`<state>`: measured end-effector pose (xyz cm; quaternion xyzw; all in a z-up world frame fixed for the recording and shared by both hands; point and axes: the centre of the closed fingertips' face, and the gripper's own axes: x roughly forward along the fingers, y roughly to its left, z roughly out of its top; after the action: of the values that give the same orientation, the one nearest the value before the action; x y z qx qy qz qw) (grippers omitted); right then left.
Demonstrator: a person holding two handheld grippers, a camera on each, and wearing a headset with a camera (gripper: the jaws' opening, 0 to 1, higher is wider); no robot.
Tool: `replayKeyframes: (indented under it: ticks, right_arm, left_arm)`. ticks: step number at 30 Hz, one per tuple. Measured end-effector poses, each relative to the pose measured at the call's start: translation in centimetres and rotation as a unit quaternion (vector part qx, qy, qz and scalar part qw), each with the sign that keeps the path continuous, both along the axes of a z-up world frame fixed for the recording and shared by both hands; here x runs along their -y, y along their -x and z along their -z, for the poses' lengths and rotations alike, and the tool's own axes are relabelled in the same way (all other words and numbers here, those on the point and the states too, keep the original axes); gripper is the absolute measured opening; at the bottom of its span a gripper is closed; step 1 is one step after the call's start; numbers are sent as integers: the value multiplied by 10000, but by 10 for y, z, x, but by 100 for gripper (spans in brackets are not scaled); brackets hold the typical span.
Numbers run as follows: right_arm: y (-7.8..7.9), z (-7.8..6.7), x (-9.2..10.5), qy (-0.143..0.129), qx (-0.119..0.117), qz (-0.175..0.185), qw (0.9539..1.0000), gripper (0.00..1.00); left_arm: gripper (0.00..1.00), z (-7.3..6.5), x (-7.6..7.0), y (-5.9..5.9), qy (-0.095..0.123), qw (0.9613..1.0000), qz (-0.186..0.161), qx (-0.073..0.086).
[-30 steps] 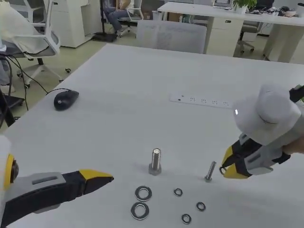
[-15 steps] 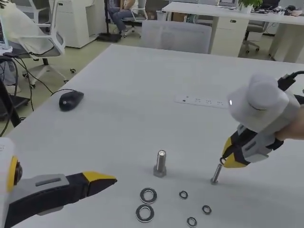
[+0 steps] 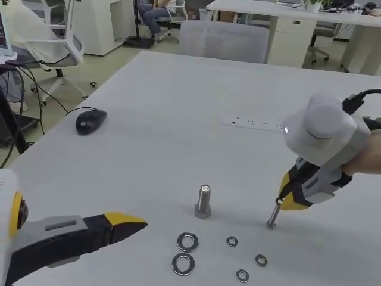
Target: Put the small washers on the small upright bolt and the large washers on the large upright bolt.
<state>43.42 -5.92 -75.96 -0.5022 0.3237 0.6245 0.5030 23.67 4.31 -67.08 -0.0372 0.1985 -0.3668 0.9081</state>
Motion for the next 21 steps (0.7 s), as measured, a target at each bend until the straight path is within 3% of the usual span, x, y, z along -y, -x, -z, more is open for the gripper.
replayKeyframes:
  ticks: [21]
  right_arm:
    - [-4, 19, 1, 112, -43, -34, 9999, 12]
  left_arm:
    - [68, 1, 1, -1, 27, 10000, -13, -20]
